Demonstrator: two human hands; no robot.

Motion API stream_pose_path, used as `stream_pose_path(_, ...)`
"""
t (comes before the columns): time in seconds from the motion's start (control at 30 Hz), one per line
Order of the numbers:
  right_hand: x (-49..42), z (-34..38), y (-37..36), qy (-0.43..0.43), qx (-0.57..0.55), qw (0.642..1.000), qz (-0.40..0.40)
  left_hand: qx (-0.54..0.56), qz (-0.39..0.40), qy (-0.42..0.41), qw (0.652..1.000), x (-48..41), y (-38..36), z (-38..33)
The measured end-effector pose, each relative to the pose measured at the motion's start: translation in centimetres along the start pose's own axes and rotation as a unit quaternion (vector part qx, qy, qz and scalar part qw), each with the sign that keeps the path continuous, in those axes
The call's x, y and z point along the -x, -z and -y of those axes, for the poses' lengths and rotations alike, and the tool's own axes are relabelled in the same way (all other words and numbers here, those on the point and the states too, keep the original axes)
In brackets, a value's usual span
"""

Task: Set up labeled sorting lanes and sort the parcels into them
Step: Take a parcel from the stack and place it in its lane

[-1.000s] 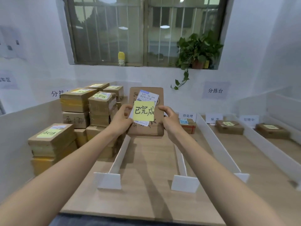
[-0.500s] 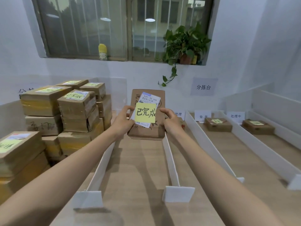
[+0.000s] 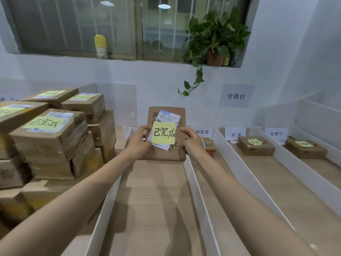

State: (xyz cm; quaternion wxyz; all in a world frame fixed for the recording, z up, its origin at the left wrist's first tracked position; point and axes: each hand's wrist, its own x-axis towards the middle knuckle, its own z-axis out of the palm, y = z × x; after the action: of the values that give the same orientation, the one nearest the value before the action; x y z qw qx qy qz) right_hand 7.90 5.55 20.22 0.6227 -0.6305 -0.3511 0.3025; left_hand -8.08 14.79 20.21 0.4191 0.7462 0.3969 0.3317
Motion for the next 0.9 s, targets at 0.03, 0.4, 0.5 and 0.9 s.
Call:
stream_pose_path(0.03, -1.1, -0.6, -0.2, -0.001, 0.001, 1.0, -0.001, 0.003, 0.002, 0.0, 1.0, -1.1, -0.4, 0.5)
stream_pose_path(0.4, -9.0, -8.0, 0.2, -0.088, 0.022, 0.995, -0.033, 0.026, 0.061, 0.044, 0.997, -8.4, -6.1, 7.7)
stream_pose_path(0.5, -11.4, -10.1, 0.7, -0.104, 0.045, 0.993, -0.02, 0.017, 0.064, 0.061, 0.996, -10.0, -7.6, 9.2)
stream_pose_path(0.9, -18.7, -19.1, 0.8, -0.191, 0.032, 0.98, -0.047, 0.02, 0.09, 0.154, 0.984, -15.2, -13.9, 15.4)
